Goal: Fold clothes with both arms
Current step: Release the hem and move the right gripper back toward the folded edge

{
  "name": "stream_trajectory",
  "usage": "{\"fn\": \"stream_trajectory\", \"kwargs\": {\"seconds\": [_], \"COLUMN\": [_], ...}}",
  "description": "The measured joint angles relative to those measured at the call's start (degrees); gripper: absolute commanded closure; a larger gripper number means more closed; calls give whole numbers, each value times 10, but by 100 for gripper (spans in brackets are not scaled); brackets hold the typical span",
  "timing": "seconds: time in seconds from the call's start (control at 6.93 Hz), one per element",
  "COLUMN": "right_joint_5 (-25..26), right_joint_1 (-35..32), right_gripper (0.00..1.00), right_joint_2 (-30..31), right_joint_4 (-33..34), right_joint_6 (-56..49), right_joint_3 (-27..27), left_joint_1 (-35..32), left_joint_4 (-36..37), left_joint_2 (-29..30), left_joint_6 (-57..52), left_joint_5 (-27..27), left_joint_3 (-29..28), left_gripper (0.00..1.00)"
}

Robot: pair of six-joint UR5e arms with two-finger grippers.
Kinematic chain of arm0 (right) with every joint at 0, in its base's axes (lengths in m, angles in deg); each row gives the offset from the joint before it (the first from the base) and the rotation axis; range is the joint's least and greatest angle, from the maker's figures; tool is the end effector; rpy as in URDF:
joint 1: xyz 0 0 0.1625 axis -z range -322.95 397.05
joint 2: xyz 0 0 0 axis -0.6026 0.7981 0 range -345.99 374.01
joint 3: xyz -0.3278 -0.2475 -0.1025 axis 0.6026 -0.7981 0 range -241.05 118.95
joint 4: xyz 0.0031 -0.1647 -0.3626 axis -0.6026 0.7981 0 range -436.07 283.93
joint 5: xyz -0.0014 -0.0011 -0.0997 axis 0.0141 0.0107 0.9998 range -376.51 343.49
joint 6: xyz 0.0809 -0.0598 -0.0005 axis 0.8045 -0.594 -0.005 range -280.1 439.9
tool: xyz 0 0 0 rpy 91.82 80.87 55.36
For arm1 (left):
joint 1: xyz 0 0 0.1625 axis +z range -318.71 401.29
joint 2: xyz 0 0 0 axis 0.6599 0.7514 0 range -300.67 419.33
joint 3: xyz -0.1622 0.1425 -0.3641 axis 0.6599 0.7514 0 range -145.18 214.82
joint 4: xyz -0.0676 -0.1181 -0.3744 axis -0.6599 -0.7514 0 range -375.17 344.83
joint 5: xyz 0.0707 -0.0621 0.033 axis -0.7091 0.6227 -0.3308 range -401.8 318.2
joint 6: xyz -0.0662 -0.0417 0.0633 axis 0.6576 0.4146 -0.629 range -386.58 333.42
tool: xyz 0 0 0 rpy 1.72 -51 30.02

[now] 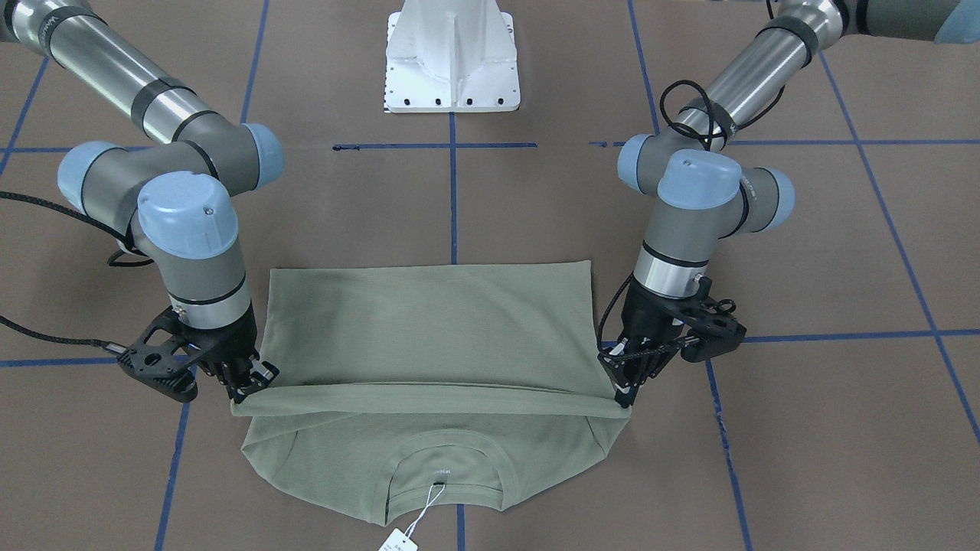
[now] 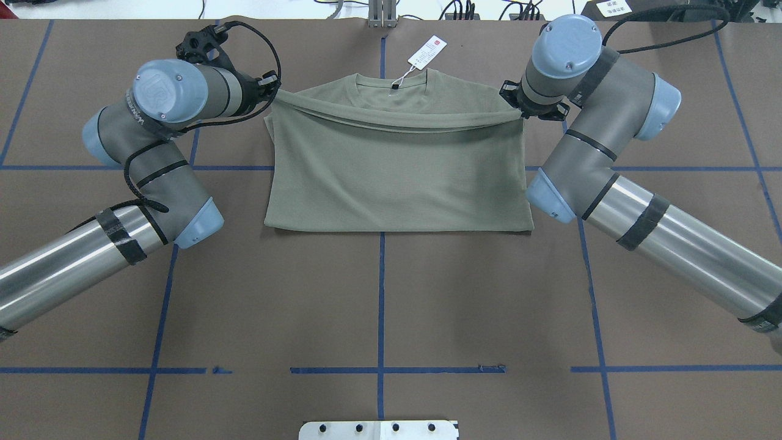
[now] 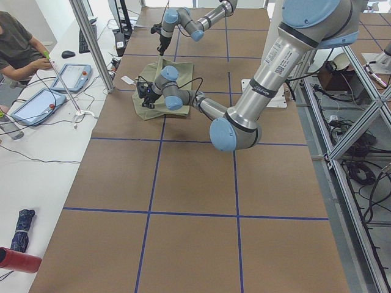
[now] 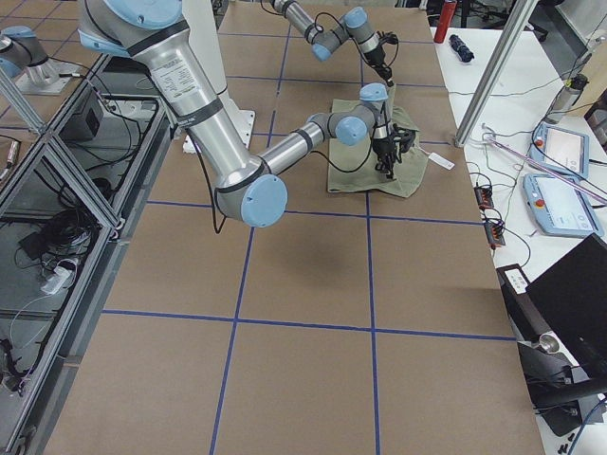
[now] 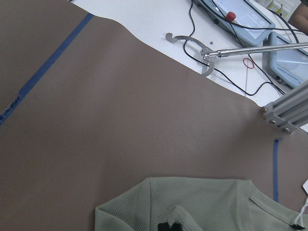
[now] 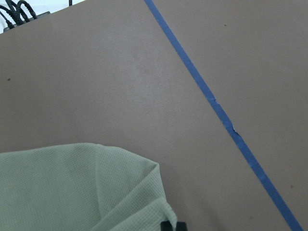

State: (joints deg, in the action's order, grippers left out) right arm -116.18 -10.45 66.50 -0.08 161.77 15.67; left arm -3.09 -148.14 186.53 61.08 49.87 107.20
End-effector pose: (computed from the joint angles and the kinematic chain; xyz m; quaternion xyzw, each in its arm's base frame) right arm -0.4139 -0.6240 0.3605 0.0818 -0.3258 0.2912 0.8958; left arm 0.4411 -0.6141 0.3318 0.1944 0.4815 -0.2994 0.8004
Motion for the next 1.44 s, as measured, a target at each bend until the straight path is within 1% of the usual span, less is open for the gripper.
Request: {"fn": "stream_trajectory", "kwargs": {"seconds": [0.14,0.29,0.43,0.58,0.72,1.01,1.15,1.3,1.44], "right_joint_5": [0,0,0,0,0,-17,-44,-69,-83], "right_joint_1": [0,-1,-1,-1,-2,-12,-20,-24,-20], "right_gripper": [100,100,73,49,48,43,38,29,29], "right_joint_2": [-9,-16,-22,-27,-31,-42,-32,-1,43], "right_joint_4": [-37,-54,-60,-62,-62,-63,-64,-63,-60], "right_joint_6": [0,1,1,1,1,2,2,5,13], "right_joint_3": [-38,-61,-75,-82,-84,-79,-55,-4,59], "left_joint_1": [3,4,5,5,5,3,1,1,0], "left_joint_4": [-9,-15,-17,-17,-19,-37,-43,-45,-46], "left_joint_2": [8,12,13,14,14,12,9,5,0], "left_joint_6": [0,0,-1,-1,-1,-1,-2,-2,-2], "left_joint_5": [-8,-14,-16,-17,-17,-14,-12,-10,-9], "left_joint_3": [-22,-34,-39,-41,-41,-39,-33,-20,-7], "left_gripper": [100,100,98,60,53,53,53,53,53]}}
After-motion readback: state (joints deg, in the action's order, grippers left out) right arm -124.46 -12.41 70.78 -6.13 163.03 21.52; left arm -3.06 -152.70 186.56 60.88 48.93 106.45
